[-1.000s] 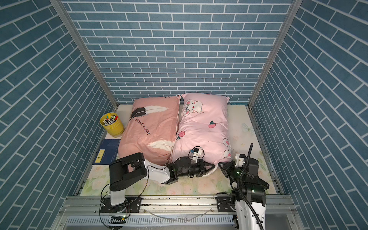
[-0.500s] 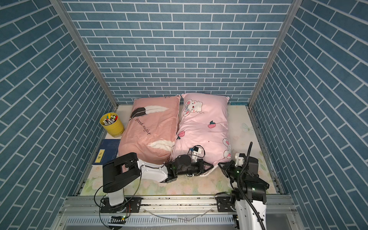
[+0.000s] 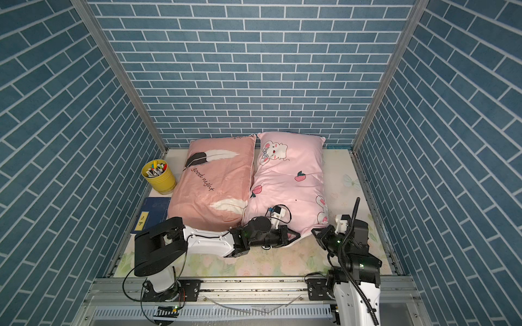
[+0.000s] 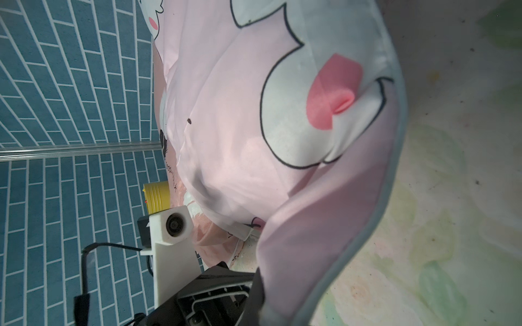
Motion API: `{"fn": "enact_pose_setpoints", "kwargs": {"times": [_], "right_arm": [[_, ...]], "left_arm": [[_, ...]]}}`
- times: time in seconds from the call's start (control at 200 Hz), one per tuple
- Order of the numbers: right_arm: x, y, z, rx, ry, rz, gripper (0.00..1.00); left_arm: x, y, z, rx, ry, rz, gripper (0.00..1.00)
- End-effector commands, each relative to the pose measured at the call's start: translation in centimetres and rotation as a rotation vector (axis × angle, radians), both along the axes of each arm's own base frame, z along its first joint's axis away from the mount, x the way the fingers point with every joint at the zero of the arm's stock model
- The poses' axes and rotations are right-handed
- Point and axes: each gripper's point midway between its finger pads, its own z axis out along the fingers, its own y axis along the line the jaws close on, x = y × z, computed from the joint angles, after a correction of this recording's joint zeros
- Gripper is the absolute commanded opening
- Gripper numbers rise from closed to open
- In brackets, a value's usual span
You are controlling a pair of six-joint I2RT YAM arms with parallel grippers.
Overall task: Zip up pillowcases
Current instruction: Zip the zipper on the pillowcase.
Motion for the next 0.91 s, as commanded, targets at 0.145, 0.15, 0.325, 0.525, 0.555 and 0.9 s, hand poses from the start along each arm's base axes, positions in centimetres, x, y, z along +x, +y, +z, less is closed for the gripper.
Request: {"fn": "enact_pose_setpoints", "kwargs": {"times": [0.145, 0.15, 0.325, 0.525, 0.555, 0.9], "right_arm": [[0.5, -1.4, 1.8, -0.108, -0.073, -0.028, 0.00], [0.5, -1.4, 1.7, -0.109, -0.071, -0.028, 0.00], [0.6, -2.0, 1.8, -0.150, -0.070, -0.039, 0.00], [1.0, -2.7, 1.8, -0.200, -0.072, -0.056, 0.00], [1.0, -2.8, 1.8, -0.204, -0.072, -0.057, 0.00], [1.6, -3.4, 1.8, -0.236, -0.077, -0.070, 0.00]], "left_arm": [[-0.1, 1.4, -1.2, 0.111, -0.036, -0.015, 0.00], [-0.1, 1.5, -1.3, 0.114, -0.036, -0.015, 0.00], [-0.1, 2.5, -1.8, 0.150, -0.043, 0.004, 0.00], [-0.1, 3.7, -2.5, 0.216, -0.068, 0.010, 0.00], [0.0, 3.8, -2.6, 0.221, -0.068, 0.012, 0.00], [0.0, 5.5, -3.7, 0.313, -0.102, 0.018, 0.00]]}}
